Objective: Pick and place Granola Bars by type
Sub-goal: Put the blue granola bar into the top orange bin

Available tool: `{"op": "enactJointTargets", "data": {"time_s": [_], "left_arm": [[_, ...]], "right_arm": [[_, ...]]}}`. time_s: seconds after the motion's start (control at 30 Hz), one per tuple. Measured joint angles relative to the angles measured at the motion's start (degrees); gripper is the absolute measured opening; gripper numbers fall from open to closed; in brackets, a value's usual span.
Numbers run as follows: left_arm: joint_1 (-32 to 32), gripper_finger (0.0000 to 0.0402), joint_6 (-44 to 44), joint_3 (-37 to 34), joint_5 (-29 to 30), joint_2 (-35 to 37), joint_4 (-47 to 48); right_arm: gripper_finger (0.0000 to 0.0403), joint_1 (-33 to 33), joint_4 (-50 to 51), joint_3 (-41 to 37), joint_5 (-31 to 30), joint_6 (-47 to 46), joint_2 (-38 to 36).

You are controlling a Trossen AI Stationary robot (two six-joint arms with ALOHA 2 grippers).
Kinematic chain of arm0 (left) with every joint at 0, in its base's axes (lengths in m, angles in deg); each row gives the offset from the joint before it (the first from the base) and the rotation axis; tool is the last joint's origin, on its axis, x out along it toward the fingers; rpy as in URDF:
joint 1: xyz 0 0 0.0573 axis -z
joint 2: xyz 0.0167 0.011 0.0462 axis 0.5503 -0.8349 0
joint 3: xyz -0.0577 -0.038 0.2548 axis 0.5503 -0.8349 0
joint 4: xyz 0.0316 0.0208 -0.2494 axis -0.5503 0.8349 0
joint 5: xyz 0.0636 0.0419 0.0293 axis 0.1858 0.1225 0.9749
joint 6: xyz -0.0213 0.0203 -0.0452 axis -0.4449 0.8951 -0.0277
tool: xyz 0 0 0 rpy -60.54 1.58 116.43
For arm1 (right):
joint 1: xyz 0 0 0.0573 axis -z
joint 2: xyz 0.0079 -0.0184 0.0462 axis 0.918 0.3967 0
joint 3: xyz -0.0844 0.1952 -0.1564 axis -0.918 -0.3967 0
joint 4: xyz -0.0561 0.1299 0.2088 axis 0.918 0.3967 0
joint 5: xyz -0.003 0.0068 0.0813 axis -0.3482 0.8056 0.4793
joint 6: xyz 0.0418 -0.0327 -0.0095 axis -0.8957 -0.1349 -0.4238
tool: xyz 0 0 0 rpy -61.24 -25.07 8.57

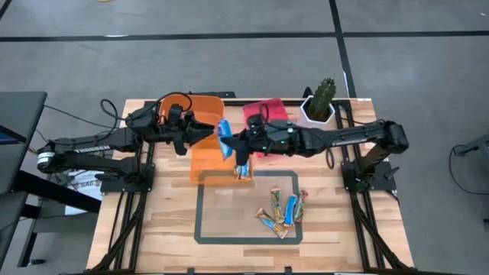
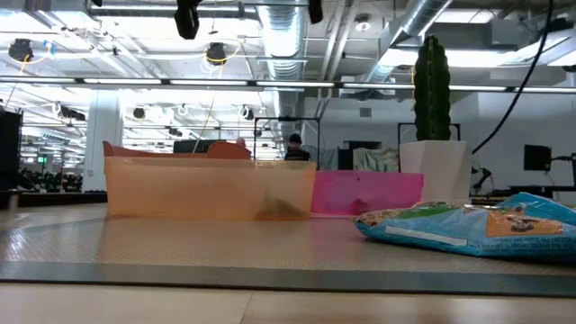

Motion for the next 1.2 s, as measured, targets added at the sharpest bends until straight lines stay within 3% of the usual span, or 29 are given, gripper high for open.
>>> {"op": "enactJointTargets", "data": {"time_s": [0.4, 0.73, 1.2], "left_arm": [[-0.1, 0.0138, 0.0, 0.0, -1.6, 0.0, -1.0], [-0.1, 0.0138, 0.4, 0.0, -1.8, 0.0, -0.5], [0.0, 0.0138, 4.1, 0.0, -1.0, 0.0, -1.8]], "right_arm": [[0.0025, 2.2, 4.8, 11.3, 6.7, 3.5, 7.0], [0.0023, 3.8, 9.4, 11.4, 6.1, 5.2, 6.0], [0.0021, 4.1, 8.3, 11.4, 5.8, 4.7, 6.0]]}}
